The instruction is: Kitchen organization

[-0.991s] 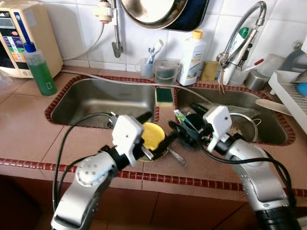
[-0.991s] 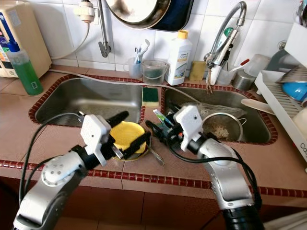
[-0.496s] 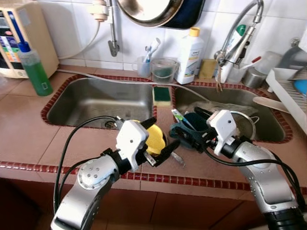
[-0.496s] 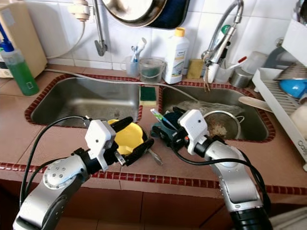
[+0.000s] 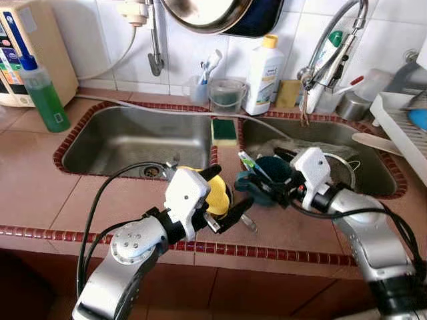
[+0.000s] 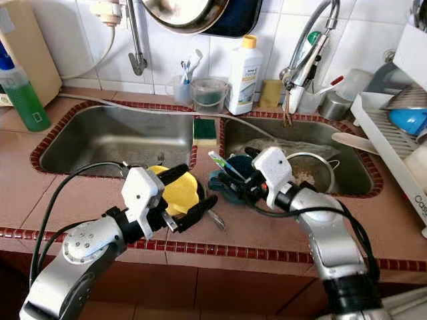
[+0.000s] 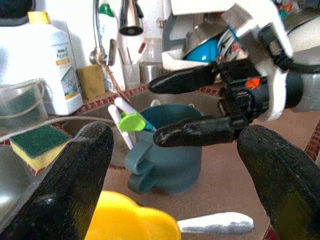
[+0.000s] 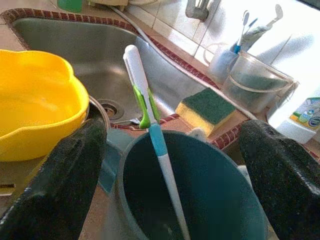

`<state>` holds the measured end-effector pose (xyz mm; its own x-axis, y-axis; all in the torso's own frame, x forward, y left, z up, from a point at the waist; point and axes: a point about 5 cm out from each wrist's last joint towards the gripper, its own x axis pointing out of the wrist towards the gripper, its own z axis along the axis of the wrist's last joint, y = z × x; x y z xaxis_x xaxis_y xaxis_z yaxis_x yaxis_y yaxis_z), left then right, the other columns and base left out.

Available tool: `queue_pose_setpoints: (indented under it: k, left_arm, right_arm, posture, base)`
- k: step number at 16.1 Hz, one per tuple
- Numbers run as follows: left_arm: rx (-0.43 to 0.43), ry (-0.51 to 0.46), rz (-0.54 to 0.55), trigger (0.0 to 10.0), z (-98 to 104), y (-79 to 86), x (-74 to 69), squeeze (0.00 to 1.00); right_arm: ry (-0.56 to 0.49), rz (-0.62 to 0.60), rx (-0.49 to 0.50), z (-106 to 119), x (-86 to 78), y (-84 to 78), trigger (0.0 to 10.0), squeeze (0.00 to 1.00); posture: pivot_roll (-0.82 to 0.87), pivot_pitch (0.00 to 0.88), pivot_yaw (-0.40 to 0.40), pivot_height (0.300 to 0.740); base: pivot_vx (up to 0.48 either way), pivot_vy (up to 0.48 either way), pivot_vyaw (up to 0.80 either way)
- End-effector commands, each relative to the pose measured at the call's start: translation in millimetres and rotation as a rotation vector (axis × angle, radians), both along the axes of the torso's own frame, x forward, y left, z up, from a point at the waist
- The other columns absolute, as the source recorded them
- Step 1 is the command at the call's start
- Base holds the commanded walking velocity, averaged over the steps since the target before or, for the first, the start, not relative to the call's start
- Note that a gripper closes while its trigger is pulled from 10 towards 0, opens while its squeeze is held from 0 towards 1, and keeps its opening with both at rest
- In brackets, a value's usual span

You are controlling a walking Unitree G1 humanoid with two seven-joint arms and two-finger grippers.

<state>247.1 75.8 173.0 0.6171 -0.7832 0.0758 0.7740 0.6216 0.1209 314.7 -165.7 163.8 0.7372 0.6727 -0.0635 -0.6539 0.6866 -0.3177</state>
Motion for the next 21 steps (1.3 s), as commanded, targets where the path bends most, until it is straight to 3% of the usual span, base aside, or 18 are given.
queue_pose_setpoints:
  k: [1,9,11,13,15,16,21]
  left_arm:
    - [0.0,-0.011,0.001,10.0,4,0.0,-0.7,0.0]
    - [-0.008,-0.014,0.024,10.0,8,1.3,-1.6,0.0]
    - [-0.009,-0.015,0.03,10.0,9,1.5,-1.5,0.0]
    - [-0.014,-0.015,0.038,10.0,10,1.4,-1.6,0.0]
    - [-0.016,-0.016,0.04,10.0,10,0.6,-2.2,0.0]
    - [-0.019,-0.017,0.042,10.0,11,0.2,-2.3,0.0]
    - [-0.017,-0.017,0.045,10.0,12,0.6,-3.3,0.0]
  right_arm:
    - [-0.02,0.007,-0.003,6,2.6,-2.1,10.0,0.0]
    - [-0.02,0.111,-0.027,15,24.3,8.6,10.0,0.0]
    - [-0.003,0.126,-0.028,15,29.1,7.7,8.2,0.0]
    - [0.02,0.146,-0.029,14,32.9,7.2,4.0,0.0]
    - [0.042,0.162,-0.017,12,35.3,7.7,2.7,0.0]
    - [0.063,0.184,-0.006,10,35.8,9.4,0.0,0.0]
    - [0.087,0.237,0.025,10,37.5,15.3,0.0,0.0]
  posture:
    - [-0.1,0.053,-0.049,0.74]
    - [-0.09,0.071,-0.062,0.74]
    - [-0.08,0.075,-0.068,0.74]
    - [-0.08,0.076,-0.073,0.74]
    - [-0.08,0.077,-0.077,0.74]
    - [-0.08,0.077,-0.077,0.74]
    - [-0.07,0.079,-0.084,0.74]
  base:
    - [0.0,0.0,0.0]
    - [0.0,0.0,0.0]
    - [0.0,0.0,0.0]
    - [0.0,0.0,0.0]
    - [0.0,0.0,0.0]
    - [0.0,0.0,0.0]
    - [0.0,0.0,0.0]
